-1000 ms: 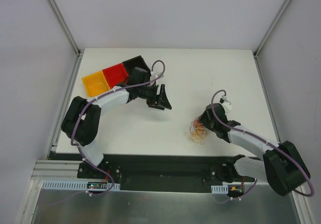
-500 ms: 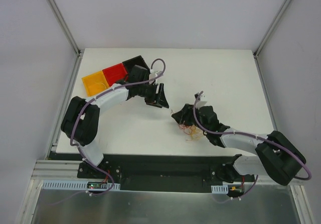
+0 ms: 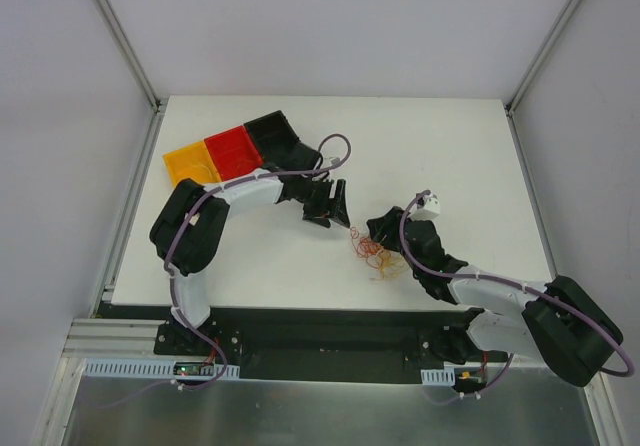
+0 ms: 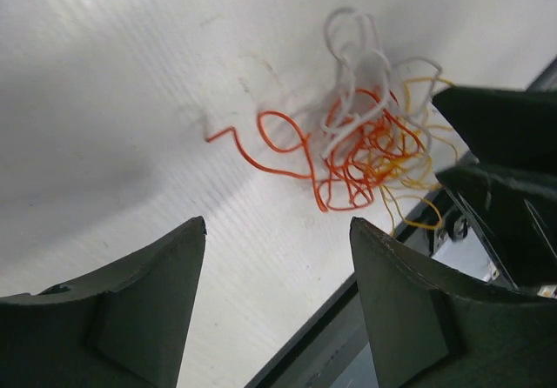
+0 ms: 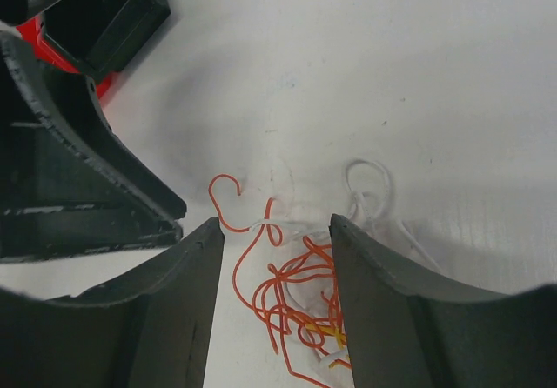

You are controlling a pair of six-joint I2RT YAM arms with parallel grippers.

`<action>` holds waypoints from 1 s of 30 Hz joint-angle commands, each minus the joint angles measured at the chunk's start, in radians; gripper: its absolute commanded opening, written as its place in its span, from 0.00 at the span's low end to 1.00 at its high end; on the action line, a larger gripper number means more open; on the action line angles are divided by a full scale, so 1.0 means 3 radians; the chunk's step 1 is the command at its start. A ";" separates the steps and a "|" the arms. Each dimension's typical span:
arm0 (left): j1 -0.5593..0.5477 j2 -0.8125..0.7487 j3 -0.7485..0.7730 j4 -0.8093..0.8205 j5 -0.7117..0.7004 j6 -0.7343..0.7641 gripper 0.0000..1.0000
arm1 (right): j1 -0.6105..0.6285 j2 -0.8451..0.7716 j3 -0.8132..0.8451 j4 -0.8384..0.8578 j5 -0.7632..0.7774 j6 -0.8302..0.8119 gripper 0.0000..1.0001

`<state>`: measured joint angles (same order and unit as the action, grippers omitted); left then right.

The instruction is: Untangle the cables

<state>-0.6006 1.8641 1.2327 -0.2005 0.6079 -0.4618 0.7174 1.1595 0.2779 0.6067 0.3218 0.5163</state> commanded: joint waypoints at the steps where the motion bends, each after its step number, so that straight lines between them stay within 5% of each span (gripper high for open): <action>1: -0.0007 0.0183 0.0283 -0.0007 -0.0420 -0.0500 0.66 | -0.0008 -0.0010 0.0071 0.0038 -0.0009 0.0022 0.55; 9: -0.0156 0.0449 0.0151 0.0397 -0.0461 -0.1257 0.56 | -0.0008 -0.0234 -0.0077 0.0043 -0.0096 0.0012 0.55; 16: -0.0161 0.0209 -0.0095 0.0658 -0.0620 -0.1314 0.00 | 0.0037 -0.0174 -0.0215 0.0069 -0.0224 0.0395 0.51; 24: -0.0212 -0.0741 -0.0463 0.0658 -0.0947 -0.1013 0.00 | 0.0073 0.0726 0.0081 0.0391 -0.0760 0.0656 0.45; 30: -0.0232 -0.1707 -0.0622 0.0413 -0.1110 -0.0660 0.00 | 0.0068 0.0901 0.0153 0.0167 -0.0511 0.0856 0.45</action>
<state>-0.6621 1.5368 1.0622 -0.0395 0.3332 -0.7647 0.7322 1.4311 0.3092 0.7036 0.1375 0.7086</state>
